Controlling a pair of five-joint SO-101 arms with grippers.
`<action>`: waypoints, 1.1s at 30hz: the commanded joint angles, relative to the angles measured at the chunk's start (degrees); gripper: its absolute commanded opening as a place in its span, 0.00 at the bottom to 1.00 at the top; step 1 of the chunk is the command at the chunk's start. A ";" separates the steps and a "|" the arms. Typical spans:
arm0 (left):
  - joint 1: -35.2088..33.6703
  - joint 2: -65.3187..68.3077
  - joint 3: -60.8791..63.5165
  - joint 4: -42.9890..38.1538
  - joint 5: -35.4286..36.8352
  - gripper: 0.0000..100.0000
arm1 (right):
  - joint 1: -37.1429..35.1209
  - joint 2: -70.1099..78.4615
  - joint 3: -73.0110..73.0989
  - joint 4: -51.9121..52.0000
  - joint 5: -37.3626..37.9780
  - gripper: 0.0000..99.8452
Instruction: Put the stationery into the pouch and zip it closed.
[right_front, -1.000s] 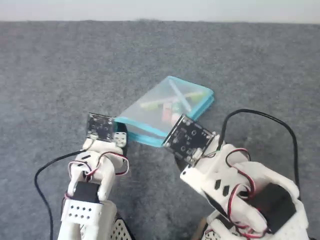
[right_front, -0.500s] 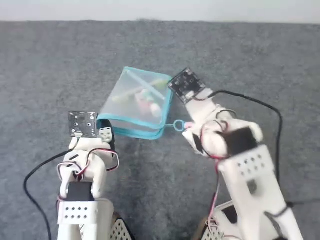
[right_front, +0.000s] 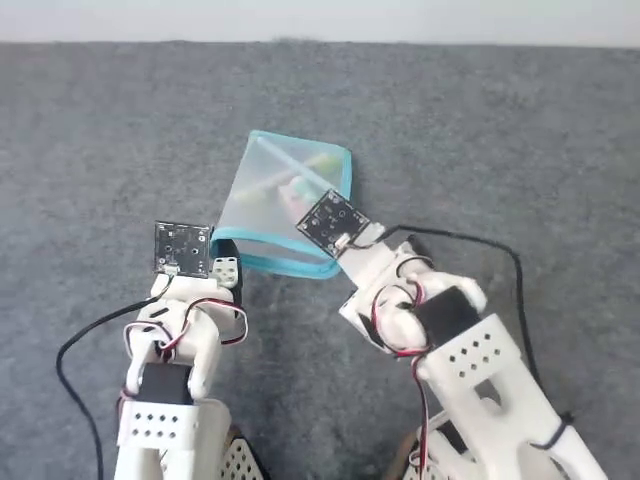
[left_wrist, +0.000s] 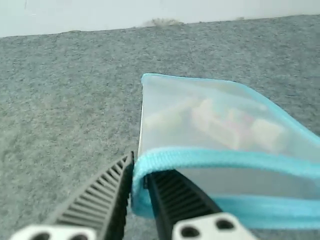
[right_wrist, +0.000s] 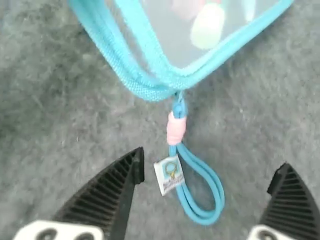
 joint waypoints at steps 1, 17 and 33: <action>0.35 -0.53 -1.71 -0.09 -0.18 0.01 | -0.84 -1.54 3.16 -7.25 -1.32 0.38; 0.35 -0.53 -1.71 -0.09 -0.18 0.01 | -0.92 -0.75 13.63 -23.69 -6.86 0.38; 0.35 -0.35 -1.10 -1.23 -0.18 0.01 | 3.74 17.36 8.09 -30.11 -6.42 0.31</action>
